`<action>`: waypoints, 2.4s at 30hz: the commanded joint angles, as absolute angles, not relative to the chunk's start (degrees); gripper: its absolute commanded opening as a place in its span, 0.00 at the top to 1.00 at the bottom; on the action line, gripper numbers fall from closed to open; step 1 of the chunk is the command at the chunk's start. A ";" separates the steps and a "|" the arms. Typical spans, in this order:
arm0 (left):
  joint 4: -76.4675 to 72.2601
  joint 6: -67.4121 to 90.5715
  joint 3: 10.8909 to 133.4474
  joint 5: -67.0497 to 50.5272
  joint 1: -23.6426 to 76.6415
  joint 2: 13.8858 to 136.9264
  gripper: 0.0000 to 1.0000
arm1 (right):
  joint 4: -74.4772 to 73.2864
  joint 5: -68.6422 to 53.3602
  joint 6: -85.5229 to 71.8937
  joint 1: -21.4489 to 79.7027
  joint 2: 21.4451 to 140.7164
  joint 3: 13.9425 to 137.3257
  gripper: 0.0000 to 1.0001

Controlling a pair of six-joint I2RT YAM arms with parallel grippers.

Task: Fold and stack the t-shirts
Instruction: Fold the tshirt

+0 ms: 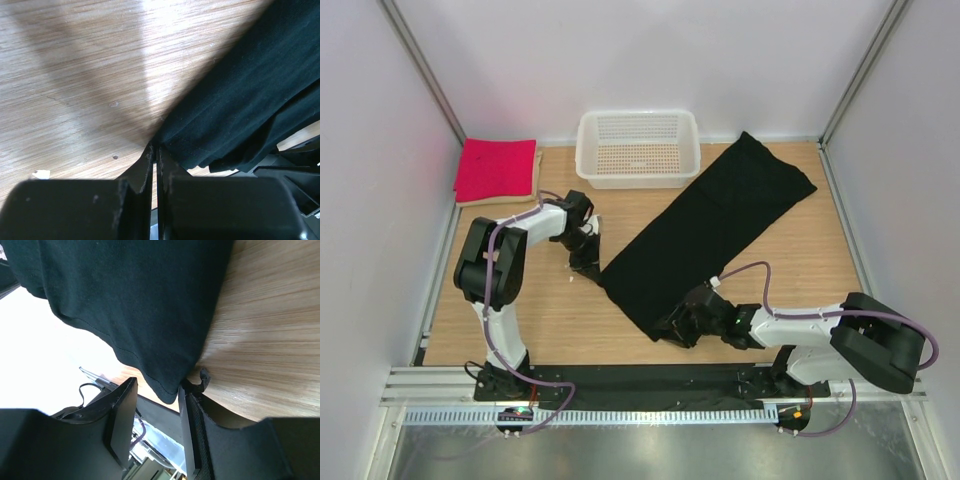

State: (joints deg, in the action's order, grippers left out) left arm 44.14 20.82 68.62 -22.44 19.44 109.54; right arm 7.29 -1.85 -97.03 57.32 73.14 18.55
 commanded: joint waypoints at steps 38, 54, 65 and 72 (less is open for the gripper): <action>48.86 36.39 54.31 -12.66 35.86 87.36 1.00 | -37.44 -0.26 -83.06 61.17 40.25 19.32 0.99; 59.50 29.18 86.47 -9.32 36.21 101.85 1.00 | -45.34 -2.71 -59.61 32.10 51.15 37.52 0.99; 60.82 28.83 115.12 -9.40 36.21 119.69 1.00 | -54.31 -7.91 -40.01 9.52 62.65 54.66 0.99; 58.46 30.15 129.88 -9.67 36.21 128.93 1.00 | -53.88 -11.34 -34.64 1.86 71.36 62.04 0.99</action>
